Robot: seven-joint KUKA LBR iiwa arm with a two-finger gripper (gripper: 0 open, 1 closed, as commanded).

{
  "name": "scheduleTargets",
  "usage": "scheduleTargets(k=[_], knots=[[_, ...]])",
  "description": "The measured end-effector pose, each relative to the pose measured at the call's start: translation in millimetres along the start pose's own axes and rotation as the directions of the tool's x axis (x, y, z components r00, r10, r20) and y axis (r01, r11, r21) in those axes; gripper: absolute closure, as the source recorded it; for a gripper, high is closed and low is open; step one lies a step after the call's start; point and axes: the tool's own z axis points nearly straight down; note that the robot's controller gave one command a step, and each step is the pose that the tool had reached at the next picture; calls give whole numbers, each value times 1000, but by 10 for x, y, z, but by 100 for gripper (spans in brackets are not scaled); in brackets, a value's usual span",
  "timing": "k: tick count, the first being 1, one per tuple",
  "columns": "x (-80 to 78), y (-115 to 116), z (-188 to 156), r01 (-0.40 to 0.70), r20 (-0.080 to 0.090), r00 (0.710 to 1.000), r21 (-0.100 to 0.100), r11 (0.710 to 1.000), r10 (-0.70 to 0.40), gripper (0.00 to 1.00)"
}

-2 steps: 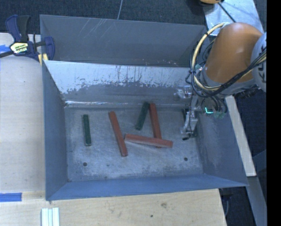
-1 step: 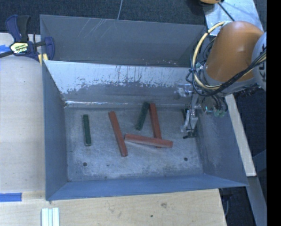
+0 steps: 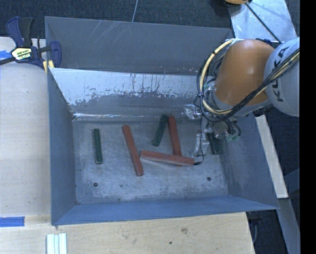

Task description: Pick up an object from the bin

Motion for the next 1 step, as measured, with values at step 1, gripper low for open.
scheduleTargets(k=[1], knots=[[250, 12, 642, -41, 8, 999, 3, 999, 41, 100]])
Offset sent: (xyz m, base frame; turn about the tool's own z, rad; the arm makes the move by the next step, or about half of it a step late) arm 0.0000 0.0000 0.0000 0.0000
